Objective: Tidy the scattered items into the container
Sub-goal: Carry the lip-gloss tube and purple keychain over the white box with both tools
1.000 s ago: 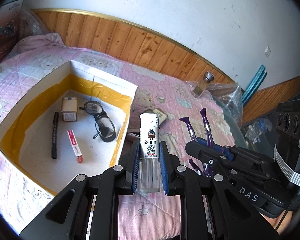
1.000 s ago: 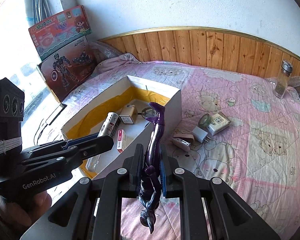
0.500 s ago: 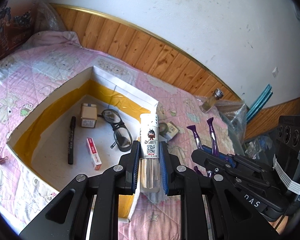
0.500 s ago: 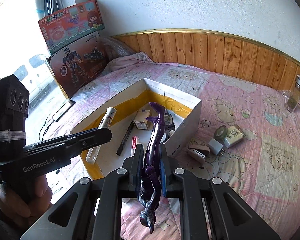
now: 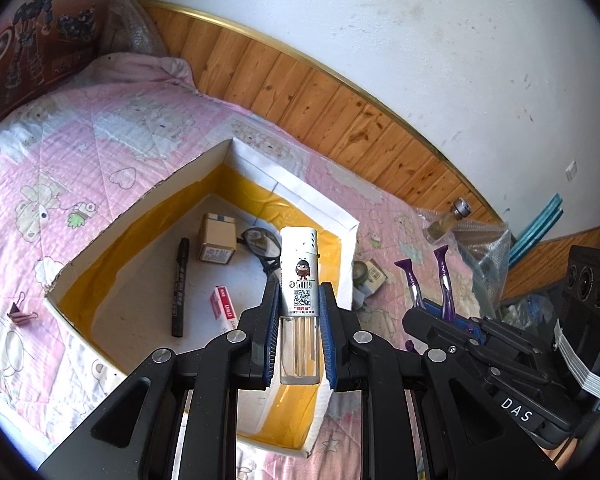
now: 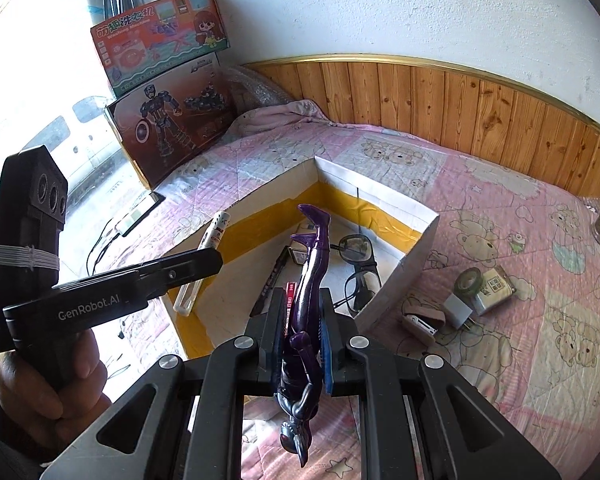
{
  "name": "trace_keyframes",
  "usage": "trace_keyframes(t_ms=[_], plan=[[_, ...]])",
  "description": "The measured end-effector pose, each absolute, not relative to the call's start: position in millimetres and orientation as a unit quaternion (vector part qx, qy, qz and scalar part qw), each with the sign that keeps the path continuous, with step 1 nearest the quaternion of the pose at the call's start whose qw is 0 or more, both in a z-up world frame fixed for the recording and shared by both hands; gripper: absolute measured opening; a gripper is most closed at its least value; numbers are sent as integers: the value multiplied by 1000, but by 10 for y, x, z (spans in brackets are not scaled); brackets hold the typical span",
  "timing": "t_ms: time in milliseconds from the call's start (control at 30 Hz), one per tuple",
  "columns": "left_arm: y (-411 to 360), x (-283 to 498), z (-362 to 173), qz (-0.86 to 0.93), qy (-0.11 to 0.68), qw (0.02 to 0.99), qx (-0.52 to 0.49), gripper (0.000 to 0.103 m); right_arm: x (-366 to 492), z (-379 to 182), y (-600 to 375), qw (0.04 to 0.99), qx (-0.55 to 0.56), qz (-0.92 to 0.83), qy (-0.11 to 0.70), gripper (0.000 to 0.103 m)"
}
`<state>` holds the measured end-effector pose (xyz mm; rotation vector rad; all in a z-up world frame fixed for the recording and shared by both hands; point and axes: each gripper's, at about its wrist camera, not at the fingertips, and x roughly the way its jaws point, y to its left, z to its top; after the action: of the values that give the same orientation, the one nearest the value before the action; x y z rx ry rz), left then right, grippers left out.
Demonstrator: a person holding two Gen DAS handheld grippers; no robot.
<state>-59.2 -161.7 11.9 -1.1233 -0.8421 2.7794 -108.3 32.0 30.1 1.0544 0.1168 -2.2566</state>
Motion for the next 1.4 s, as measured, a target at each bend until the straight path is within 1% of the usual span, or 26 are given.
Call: trace_keyframes(t_ms=[467,767,1400], plan=[[-1778,-681,-38,882,-281,-11,-378,19,-1235,183,87,342,414,-843,43,16],[-1834,-744,-214,867,-291,-26,-403,19,-1387,10,-41,352,437,-827,26,16],[-1888,-995,-538,832,-298,-48,-465,19,-1759,-369,-293,338,492,-802,20,16]])
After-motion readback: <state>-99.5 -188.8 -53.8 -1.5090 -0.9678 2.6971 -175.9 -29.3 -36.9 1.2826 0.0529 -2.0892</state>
